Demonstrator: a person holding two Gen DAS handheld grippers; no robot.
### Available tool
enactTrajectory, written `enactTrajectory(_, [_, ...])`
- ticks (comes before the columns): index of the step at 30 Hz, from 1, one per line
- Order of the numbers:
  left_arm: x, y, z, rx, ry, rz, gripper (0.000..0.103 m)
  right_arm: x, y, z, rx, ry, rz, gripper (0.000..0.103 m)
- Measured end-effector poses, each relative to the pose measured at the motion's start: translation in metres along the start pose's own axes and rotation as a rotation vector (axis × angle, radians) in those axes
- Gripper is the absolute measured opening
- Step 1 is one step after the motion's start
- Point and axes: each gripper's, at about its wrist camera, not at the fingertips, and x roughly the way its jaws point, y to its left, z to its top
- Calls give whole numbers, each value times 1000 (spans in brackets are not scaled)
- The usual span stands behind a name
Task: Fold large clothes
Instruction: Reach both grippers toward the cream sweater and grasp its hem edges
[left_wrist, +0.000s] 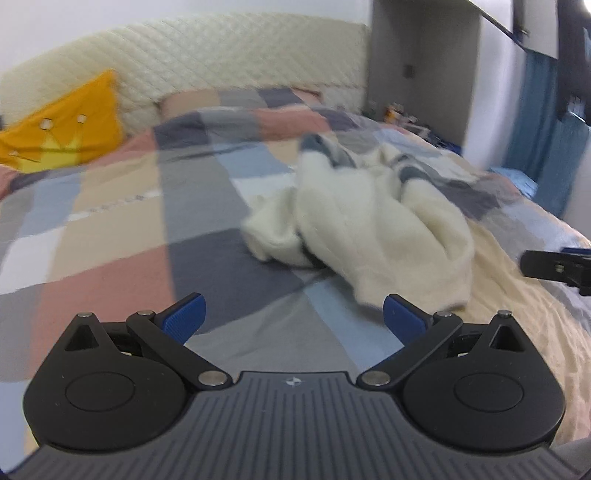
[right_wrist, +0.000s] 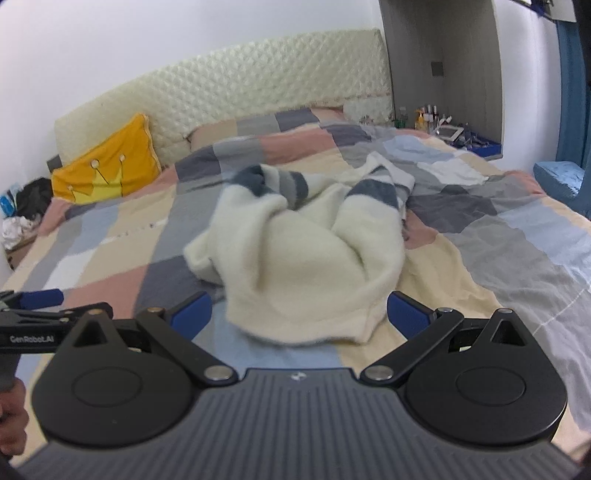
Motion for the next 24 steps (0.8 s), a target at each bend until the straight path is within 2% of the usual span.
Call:
enactTrajectory(3, [35,-10,-5,33,43,-41,103,25,-9,-4,-5,43,-2,103])
enactTrajectory(10, [100,-26,-18,93,120,-86,103,77,-27,-24,-43,144,-45,103])
enactTrajectory(19, [153,-52,-28,186,129,-58,103,117,-42,-42,-43,213,-49,103])
enactTrajectory(24, [168,-60,-22,174,117,-38,102,128,-38,-45,-62,227,-31,103])
